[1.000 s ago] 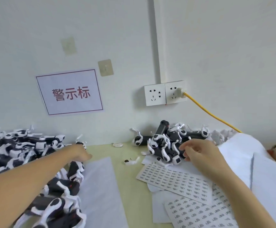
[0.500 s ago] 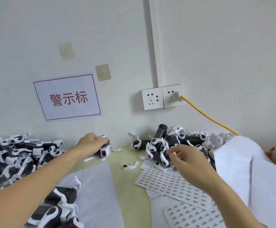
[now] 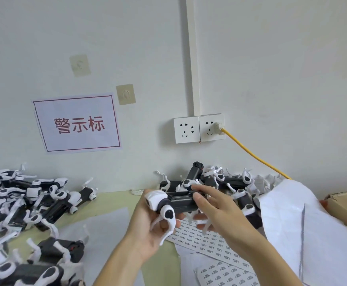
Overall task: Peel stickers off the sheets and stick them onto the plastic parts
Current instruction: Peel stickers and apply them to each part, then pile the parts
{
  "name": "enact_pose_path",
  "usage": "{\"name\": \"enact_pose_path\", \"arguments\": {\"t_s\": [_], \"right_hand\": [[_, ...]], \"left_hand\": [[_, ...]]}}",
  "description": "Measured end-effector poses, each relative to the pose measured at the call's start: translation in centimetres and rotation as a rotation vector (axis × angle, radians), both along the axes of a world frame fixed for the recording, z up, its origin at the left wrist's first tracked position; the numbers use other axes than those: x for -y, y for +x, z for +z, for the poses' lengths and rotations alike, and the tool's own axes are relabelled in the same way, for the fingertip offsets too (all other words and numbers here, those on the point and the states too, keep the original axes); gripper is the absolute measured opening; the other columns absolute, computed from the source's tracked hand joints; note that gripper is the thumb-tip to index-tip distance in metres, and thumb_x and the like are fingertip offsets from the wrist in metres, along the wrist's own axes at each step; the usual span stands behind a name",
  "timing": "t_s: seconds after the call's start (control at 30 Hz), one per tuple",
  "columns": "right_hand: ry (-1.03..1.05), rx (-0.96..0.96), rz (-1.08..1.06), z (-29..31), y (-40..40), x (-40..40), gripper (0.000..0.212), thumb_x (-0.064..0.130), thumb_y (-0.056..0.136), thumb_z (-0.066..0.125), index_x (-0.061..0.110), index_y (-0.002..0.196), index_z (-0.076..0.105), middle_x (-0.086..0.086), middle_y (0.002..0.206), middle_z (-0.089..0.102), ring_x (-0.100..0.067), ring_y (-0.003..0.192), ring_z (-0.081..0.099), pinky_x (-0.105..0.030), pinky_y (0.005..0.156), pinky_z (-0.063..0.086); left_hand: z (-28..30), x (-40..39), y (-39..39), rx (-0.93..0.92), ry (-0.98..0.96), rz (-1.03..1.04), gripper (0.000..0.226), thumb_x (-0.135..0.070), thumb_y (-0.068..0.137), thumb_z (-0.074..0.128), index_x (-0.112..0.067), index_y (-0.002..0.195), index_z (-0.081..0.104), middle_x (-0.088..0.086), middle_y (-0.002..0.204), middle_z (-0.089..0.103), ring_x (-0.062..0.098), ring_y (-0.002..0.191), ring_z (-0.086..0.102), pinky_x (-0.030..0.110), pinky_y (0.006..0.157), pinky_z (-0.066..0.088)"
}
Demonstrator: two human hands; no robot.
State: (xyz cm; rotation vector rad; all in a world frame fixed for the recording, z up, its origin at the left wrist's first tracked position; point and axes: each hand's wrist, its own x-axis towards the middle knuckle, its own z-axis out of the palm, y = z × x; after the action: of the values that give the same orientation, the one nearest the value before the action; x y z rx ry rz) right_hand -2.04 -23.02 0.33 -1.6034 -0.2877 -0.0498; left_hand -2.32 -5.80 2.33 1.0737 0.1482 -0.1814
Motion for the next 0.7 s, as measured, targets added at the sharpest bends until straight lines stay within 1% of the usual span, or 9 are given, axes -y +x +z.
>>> {"name": "enact_pose_path", "arguments": {"t_s": [0.07,0.13,0.23,0.3,0.37,0.47,0.57,0.63,0.7], "right_hand": [[-0.034,-0.02,-0.035,-0.3,0.1,-0.2,0.02,0.05,0.094,0.059,0.044,0.113,0.062,-0.001,0.11,0.068,-0.018,0.083,0.073,-0.029,0.068,0.062],[-0.065,-0.021,-0.101,-0.6,0.3,-0.5,0.021,0.054,0.091,0.059,0.045,0.11,0.06,0.001,0.11,0.064,-0.019,0.08,0.073,-0.031,0.069,0.062],[-0.112,0.019,-0.21,-0.8,0.2,-1.4,0.023,0.054,0.09,0.061,0.045,0.11,0.056,0.004,0.108,0.06,-0.019,0.077,0.07,-0.028,0.066,0.061],[-0.136,0.043,-0.252,-0.9,0.1,-2.0,0.022,0.054,0.089,0.062,0.046,0.108,0.056,0.007,0.105,0.058,-0.016,0.077,0.069,-0.023,0.063,0.058],[-0.203,0.05,-0.221,-0.9,0.0,-2.0,0.031,0.059,0.087,0.061,0.046,0.115,0.055,0.01,0.109,0.057,-0.018,0.079,0.07,-0.018,0.064,0.057],[-0.356,0.026,-0.168,-0.7,0.2,-1.1,0.054,0.066,0.088,0.052,0.041,0.135,0.049,0.014,0.116,0.06,-0.009,0.094,0.067,-0.028,0.082,0.057],[-0.653,0.006,-0.261,-1.1,0.8,0.4,0.048,0.051,0.096,0.055,0.025,0.136,0.054,0.005,0.117,0.066,-0.009,0.094,0.064,-0.023,0.069,0.053],[-0.835,-0.047,-0.261,-1.7,1.2,1.0,0.044,0.042,0.097,0.058,0.015,0.132,0.057,-0.002,0.12,0.067,-0.017,0.092,0.067,-0.029,0.075,0.057],[-1.009,-0.119,-0.224,-2.3,1.1,1.2,0.051,0.044,0.096,0.058,0.016,0.137,0.05,-0.002,0.129,0.059,-0.014,0.092,0.065,-0.03,0.083,0.054]], "left_hand": [[-0.5,-0.5,0.1,-0.004,0.009,0.069,0.025,-0.031,0.076,0.058,-0.007,0.069,0.065,0.016,0.074,0.058,0.03,0.06,0.054,0.025,0.04,0.045],[-0.9,-1.4,0.5,0.047,0.06,0.149,0.033,-0.039,0.084,0.061,-0.007,0.084,0.067,0.016,0.083,0.059,0.034,0.077,0.057,0.03,0.048,0.05],[-1.1,-2.2,0.4,0.17,0.285,0.063,0.057,-0.05,0.068,0.079,-0.012,0.109,0.071,0.009,0.09,0.069,0.028,0.086,0.064,0.035,0.063,0.054],[-1.3,-2.4,0.2,0.247,0.464,-0.016,0.063,-0.039,0.062,0.085,-0.018,0.118,0.064,0.001,0.091,0.073,0.019,0.087,0.07,0.036,0.071,0.058],[-1.6,-3.0,0.3,0.256,0.525,0.033,0.056,-0.021,0.066,0.089,-0.019,0.116,0.062,-0.003,0.085,0.073,0.016,0.082,0.071,0.046,0.083,0.061],[-1.9,-4.8,1.0,0.214,0.478,0.108,0.043,0.0,0.074,0.083,-0.013,0.11,0.063,0.003,0.081,0.072,0.024,0.077,0.069,0.057,0.096,0.051],[-2.7,-6.7,1.7,0.103,0.459,0.227,0.046,0.007,0.073,0.081,-0.005,0.112,0.06,0.01,0.083,0.069,0.028,0.075,0.066,0.051,0.09,0.054],[-3.4,-7.4,2.1,0.017,0.472,0.3,0.046,0.008,0.073,0.081,-0.004,0.111,0.059,0.011,0.088,0.066,0.028,0.075,0.062,0.04,0.076,0.053],[-3.9,-7.7,2.3,-0.044,0.501,0.354,0.047,0.009,0.073,0.081,-0.006,0.11,0.057,0.006,0.092,0.062,0.024,0.076,0.06,0.033,0.069,0.05]]}}
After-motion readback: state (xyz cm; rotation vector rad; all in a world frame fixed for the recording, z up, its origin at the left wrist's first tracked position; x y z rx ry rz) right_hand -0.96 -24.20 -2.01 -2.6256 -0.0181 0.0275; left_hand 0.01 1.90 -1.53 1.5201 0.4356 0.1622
